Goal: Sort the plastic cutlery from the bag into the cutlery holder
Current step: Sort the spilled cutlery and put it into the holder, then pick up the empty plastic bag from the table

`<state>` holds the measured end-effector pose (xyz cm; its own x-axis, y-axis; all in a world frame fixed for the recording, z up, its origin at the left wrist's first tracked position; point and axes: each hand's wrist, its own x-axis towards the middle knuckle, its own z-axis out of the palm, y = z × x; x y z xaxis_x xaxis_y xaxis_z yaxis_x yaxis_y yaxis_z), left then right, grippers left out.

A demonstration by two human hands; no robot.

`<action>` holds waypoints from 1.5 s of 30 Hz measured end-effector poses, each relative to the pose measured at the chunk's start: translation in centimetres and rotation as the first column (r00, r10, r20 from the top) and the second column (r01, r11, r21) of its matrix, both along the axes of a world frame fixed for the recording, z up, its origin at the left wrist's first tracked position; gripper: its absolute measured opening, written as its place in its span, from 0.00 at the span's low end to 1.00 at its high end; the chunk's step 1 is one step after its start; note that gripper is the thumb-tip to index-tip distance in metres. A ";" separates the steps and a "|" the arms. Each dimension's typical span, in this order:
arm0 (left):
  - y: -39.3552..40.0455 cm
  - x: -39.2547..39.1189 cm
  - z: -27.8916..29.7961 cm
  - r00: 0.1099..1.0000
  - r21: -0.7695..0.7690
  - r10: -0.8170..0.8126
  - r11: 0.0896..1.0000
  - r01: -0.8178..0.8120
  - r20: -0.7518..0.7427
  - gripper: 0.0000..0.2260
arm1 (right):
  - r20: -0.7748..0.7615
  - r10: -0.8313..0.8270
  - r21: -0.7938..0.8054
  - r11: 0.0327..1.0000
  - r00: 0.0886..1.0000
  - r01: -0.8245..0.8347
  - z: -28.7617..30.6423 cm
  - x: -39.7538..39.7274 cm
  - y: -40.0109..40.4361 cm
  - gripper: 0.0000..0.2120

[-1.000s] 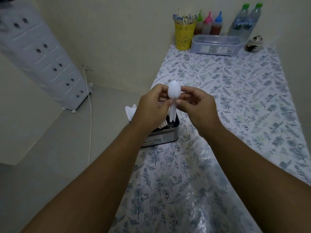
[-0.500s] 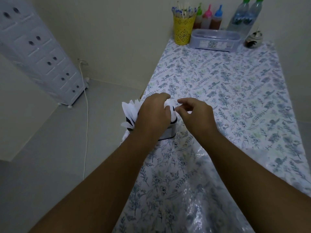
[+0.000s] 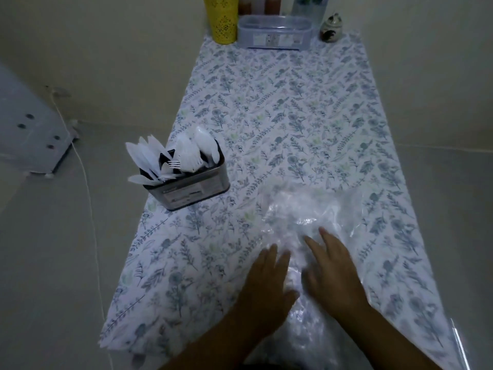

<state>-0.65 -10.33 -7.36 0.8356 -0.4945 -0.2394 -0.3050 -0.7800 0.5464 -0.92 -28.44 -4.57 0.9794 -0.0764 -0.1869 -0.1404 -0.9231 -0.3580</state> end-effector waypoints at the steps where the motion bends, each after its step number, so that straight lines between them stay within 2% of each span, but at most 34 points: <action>1: 0.4 -0.3 -0.6 0.998 0.052 -0.063 0.997 0.063 -0.009 0.38 | -0.053 0.043 -0.024 0.999 0.998 -0.045 -0.5 -0.5 -0.3 0.37; 4: 1.3 -0.2 -0.9 0.989 0.153 -0.143 0.977 0.148 -0.046 0.40 | -0.153 0.081 -0.061 0.994 0.985 -0.092 -0.6 -0.5 -0.7 0.37; 6: 0.9 0.0 -0.3 0.992 0.170 -0.117 0.978 0.125 -0.053 0.41 | -0.114 0.038 -0.063 0.997 0.993 -0.045 -0.3 0.2 -0.9 0.35; 8: 0.0 0.6 -0.3 0.996 0.149 -0.065 0.987 0.056 0.053 0.40 | -0.047 -0.023 -0.061 0.998 0.999 0.020 0.1 1.0 -1.1 0.33; 11: -1.2 2.7 -0.7 0.984 0.123 -0.099 0.989 0.081 0.150 0.43 | -0.180 0.065 -0.066 0.995 0.982 -0.079 -0.4 2.1 -1.9 0.38; 14: -1.7 5.1 -1.1 0.983 0.274 -0.180 0.947 0.168 0.021 0.53 | -0.266 0.145 -0.054 0.985 0.953 -0.164 -1.0 3.2 -3.1 0.41; 17: -2.5 5.9 -0.6 0.983 0.337 -0.167 0.924 0.183 -0.075 0.56 | -0.229 0.139 -0.048 0.987 0.963 -0.154 -0.8 3.7 -3.4 0.39; 19: -3.1 5.5 0.3 0.993 0.314 -0.119 0.942 0.118 -0.014 0.49 | -0.090 0.058 -0.054 0.997 0.994 -0.063 -0.2 2.8 -3.2 0.34; 21: -3.1 4.6 0.7 0.993 0.247 -0.058 0.969 0.030 0.106 0.36 | 0.038 -0.059 -0.029 0.998 0.998 0.060 -0.2 0.7 -3.2 0.29; 24: -2.1 3.6 0.4 0.991 0.171 -0.004 0.985 -0.018 0.130 0.29 | -0.030 -0.094 0.049 0.994 0.995 0.096 -1.4 -2.1 -3.5 0.27; 26: -1.9 3.7 0.6 0.986 0.103 0.071 0.991 -0.087 0.149 0.26 | -0.088 -0.124 0.168 0.976 0.988 0.138 -1.5 -2.4 -3.8 0.29; 28: -2.1 4.0 1.7 0.960 0.005 0.252 0.967 -0.255 0.125 0.26 | -0.149 -0.260 0.294 0.910 0.954 0.294 -0.4 -1.9 -4.1 0.32; 30: -2.2 4.6 3.1 0.875 -0.133 0.474 0.866 -0.483 -0.094 0.28 | -0.178 -0.475 0.415 0.758 0.862 0.503 0.8 -1.5 -4.7 0.33; 31: -2.2 4.9 3.5 0.786 -0.171 0.549 0.778 -0.605 -0.285 0.28 | -0.226 -0.573 0.479 0.639 0.788 0.602 1.2 -1.5 -5.2 0.32; 33: -2.0 6.0 3.8 0.525 -0.159 0.551 0.576 -0.802 -0.649 0.26 | -0.432 -0.669 0.543 0.342 0.605 0.767 1.9 -1.1 -6.2 0.25; 34: -1.9 6.5 3.7 0.418 -0.134 0.517 0.499 -0.856 -0.748 0.22 | -0.546 -0.652 0.545 0.202 0.527 0.814 2.1 -1.1 -6.6 0.19; 35: -1.8 7.0 3.5 0.352 -0.113 0.488 0.453 -0.884 -0.798 0.19 | -0.633 -0.611 0.539 0.093 0.475 0.837 2.1 -1.1 -6.9 0.12; 36: -1.7 7.4 3.3 0.323 -0.099 0.471 0.439 -0.893 -0.821 0.17 | -0.694 -0.566 0.523 0.029 0.446 0.852 2.3 -1.2 -7.0 0.08; 40: -1.1 7.5 2.9 0.280 -0.069 0.428 0.445 -0.893 -0.859 0.12 | -0.793 -0.417 0.507 -0.047 0.444 0.861 2.2 -1.9 -7.0 0.10; 42: -0.9 7.4 2.7 0.309 -0.089 0.428 0.461 -0.883 -0.849 0.12 | -0.783 -0.411 0.546 -0.092 0.467 0.833 1.9 -2.3 -7.3 0.13; 45: -1.1 7.9 2.8 0.351 -0.135 0.417 0.466 -0.875 -0.838 0.15 | -0.752 -0.418 0.590 -0.083 0.509 0.803 1.8 -2.7 -7.8 0.19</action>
<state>7.29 -11.44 -4.60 0.6458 -0.0687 -0.7604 0.7578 -0.0642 0.6493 -3.62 -36.28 -2.81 0.4950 -0.2342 -0.8368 -0.7023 0.4592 -0.5440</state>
